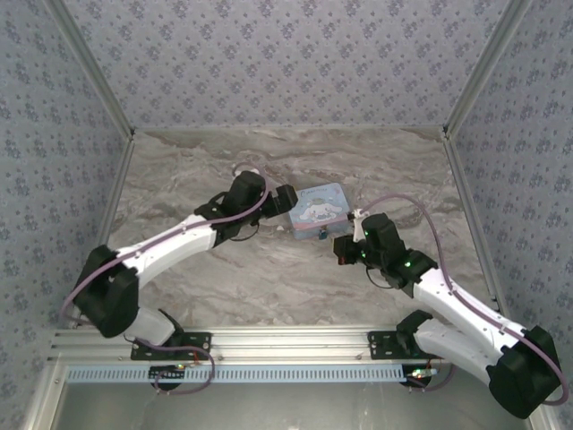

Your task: Unlock a padlock with a key

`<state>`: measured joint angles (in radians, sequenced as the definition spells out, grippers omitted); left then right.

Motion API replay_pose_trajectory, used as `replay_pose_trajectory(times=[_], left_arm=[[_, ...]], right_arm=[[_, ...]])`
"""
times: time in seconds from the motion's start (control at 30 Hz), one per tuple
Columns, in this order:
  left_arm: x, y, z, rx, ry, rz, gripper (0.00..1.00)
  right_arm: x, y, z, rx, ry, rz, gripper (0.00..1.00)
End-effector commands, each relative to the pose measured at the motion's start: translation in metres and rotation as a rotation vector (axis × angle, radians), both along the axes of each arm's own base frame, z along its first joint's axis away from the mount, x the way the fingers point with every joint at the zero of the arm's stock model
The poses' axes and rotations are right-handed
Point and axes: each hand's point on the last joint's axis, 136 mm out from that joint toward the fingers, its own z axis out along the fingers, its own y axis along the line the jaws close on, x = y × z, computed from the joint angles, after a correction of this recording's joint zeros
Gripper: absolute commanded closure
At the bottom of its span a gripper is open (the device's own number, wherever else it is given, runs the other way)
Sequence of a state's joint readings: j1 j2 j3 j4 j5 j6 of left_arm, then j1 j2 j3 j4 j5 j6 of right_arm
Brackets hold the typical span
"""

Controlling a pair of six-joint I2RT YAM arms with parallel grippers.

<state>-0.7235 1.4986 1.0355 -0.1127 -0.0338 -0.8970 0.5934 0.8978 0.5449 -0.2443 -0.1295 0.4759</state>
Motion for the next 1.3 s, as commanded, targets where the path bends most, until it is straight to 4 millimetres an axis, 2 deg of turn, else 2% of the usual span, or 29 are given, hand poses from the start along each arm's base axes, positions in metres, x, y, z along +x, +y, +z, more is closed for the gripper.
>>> replay_pose_trajectory(times=[0.0,0.1,0.27,0.4,0.53,0.73,1.0,1.27], left_arm=[[0.006,-0.016,-0.004,-0.05,0.081,-0.03,0.01],[0.009,-0.028,-0.031,-0.069,0.169,-0.049,0.01],[0.008,-0.044,-0.066,-0.105,0.268,-0.067,0.03],[0.005,-0.045,-0.091,-0.089,0.335,-0.05,0.1],[0.003,-0.041,-0.106,-0.058,0.37,-0.037,0.18],[0.001,-0.018,-0.115,-0.005,0.381,0.01,0.25],[-0.009,0.023,-0.123,0.063,0.392,0.065,0.25],[-0.005,0.061,-0.123,0.061,0.398,0.135,0.25]], right_arm=[[-0.005,-0.013,-0.013,-0.074,0.018,-0.015,1.0],[-0.005,-0.014,-0.013,-0.08,0.015,-0.018,1.0],[-0.005,-0.015,-0.015,-0.09,0.015,-0.023,1.0],[-0.005,-0.018,-0.017,-0.098,0.018,-0.031,1.0],[-0.004,-0.018,-0.016,-0.101,0.016,-0.034,1.0],[-0.004,-0.02,-0.017,-0.107,0.015,-0.036,1.0],[-0.003,-0.021,-0.018,-0.113,0.017,-0.041,1.0],[-0.003,-0.017,-0.019,-0.101,0.022,-0.03,1.0]])
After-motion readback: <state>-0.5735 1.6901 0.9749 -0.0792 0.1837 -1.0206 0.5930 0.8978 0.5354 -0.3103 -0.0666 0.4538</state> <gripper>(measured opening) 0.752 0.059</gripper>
